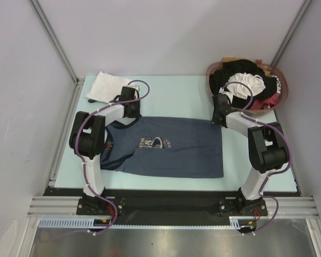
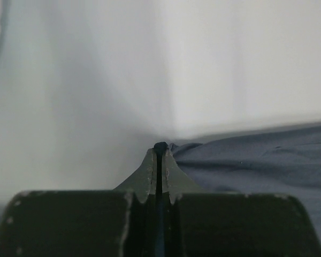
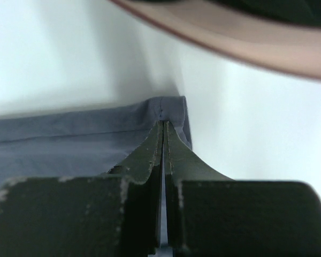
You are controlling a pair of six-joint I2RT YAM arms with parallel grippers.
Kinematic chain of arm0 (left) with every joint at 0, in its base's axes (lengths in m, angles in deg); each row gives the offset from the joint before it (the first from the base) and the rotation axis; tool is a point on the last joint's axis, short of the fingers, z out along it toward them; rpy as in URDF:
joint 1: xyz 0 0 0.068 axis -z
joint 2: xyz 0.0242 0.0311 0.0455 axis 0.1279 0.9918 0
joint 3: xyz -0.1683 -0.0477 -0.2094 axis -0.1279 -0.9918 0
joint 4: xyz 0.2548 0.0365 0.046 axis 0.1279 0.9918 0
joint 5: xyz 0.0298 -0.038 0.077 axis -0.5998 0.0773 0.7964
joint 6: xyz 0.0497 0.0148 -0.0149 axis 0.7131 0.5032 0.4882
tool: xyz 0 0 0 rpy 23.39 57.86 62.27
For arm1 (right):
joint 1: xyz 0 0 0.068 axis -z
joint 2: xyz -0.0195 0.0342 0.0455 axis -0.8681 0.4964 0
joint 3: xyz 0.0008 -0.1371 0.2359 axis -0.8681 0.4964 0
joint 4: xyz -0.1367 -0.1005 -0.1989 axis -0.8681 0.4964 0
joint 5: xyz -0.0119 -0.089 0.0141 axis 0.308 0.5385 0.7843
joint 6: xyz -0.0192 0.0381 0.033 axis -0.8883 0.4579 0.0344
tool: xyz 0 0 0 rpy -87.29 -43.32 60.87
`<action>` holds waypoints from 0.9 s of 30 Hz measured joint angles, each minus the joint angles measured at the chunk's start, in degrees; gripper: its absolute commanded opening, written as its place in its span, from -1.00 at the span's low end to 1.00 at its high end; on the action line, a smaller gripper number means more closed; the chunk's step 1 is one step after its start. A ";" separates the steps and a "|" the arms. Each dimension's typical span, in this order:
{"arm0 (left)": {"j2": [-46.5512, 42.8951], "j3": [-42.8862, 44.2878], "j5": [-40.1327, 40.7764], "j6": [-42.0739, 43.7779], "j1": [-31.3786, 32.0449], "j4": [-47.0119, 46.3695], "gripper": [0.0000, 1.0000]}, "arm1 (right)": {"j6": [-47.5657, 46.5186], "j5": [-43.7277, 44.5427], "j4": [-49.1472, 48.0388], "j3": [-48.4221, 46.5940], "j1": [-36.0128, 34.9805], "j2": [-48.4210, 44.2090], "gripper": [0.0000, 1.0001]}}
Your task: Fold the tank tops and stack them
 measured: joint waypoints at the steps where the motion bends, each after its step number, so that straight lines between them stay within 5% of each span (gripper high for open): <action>1: -0.76 -0.96 -0.09 -0.07 -0.22 -0.42 -0.99 | 0.13 -0.09 -0.13 0.68 0.07 -0.59 -1.00; 27: -22.29 -23.54 -2.01 -3.10 -0.63 -18.14 -0.99 | 3.50 -3.91 -2.40 9.11 2.43 -11.13 -1.00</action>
